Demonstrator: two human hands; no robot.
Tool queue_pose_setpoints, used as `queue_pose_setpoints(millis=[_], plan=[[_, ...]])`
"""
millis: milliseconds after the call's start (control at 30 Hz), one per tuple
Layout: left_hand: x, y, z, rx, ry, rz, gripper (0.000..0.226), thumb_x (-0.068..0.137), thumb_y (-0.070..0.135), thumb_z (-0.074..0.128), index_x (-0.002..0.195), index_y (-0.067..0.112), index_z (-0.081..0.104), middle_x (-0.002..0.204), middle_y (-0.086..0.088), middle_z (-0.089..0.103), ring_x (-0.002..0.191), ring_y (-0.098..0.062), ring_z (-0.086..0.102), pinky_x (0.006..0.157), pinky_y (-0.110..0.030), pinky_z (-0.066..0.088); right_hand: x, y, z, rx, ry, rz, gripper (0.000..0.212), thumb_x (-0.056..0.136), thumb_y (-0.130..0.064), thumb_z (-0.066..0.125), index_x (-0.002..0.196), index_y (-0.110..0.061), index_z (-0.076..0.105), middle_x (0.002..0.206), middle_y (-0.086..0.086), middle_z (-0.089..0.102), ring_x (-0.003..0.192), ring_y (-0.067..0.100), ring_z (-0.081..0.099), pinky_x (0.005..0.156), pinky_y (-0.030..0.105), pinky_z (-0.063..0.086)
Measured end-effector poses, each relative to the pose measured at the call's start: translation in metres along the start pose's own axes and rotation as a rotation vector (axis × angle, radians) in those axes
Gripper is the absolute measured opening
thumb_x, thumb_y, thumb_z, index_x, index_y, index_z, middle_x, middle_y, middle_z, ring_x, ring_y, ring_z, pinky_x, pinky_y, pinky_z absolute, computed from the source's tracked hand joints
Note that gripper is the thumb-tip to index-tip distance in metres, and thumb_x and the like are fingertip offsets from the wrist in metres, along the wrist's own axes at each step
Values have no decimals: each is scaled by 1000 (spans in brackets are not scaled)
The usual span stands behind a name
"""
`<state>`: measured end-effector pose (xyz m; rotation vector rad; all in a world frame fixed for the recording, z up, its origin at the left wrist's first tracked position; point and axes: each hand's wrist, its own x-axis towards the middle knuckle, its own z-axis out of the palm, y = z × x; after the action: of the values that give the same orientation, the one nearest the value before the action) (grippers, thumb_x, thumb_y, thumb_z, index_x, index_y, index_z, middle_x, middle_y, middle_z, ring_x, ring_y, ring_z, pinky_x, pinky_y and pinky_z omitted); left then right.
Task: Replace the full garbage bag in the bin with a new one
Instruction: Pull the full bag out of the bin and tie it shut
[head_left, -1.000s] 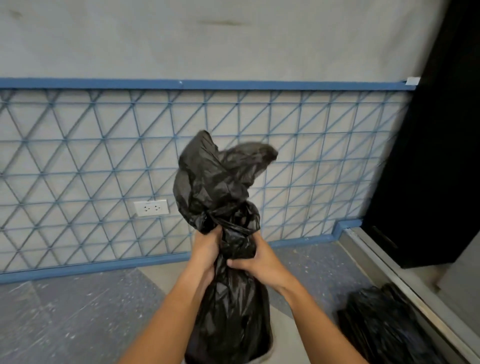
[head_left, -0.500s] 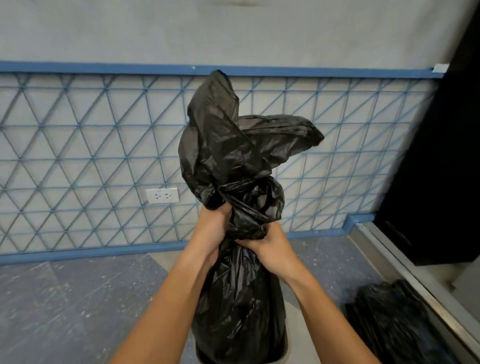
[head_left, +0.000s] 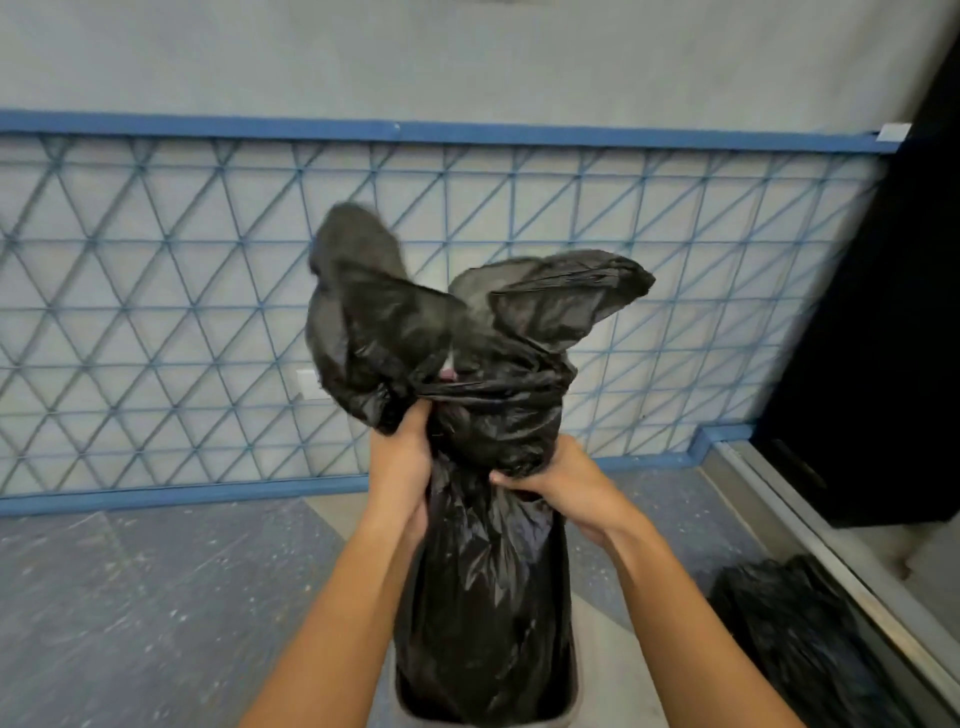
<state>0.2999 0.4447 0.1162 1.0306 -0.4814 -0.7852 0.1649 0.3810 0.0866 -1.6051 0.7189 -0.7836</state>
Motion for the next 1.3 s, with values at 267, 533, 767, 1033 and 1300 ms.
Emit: queue_pose_setpoints(millis=[267,533,767,1033,1300], plan=[[4,-13,-15,-176,173,-83,37,94,16,52,130,13,52,123,-2,61,111,-21,58,100,-37,45,-23,38,-19,884,109,110,50,48,-14,88,96,-14,74,93,8,75,84,21,72,74,33,60],[-10,-35,-7,-329,24,-334,28,93,27,47,105,10,65,114,-12,68,89,-23,67,87,-36,51,-6,18,12,866,109,45,78,11,-23,94,84,-6,73,81,10,76,72,23,72,59,29,58],[4,-48,-41,-537,72,-351,32,89,50,49,73,26,61,83,1,62,76,-17,60,81,-32,49,-25,35,2,1282,164,-36,61,40,-37,91,92,-8,77,101,13,74,90,28,71,67,41,59],[21,-49,-51,-680,-129,-203,32,83,24,50,52,18,55,38,8,35,27,-5,30,31,-15,30,-21,42,0,1180,334,122,44,92,-24,49,48,-17,54,45,-2,51,40,10,52,41,19,44],[14,-40,-40,-751,-139,-232,17,57,20,67,61,20,50,40,6,35,31,-6,31,32,-17,29,-57,90,-3,369,-151,315,72,30,-31,95,96,-14,71,92,-5,76,90,6,69,84,23,54]])
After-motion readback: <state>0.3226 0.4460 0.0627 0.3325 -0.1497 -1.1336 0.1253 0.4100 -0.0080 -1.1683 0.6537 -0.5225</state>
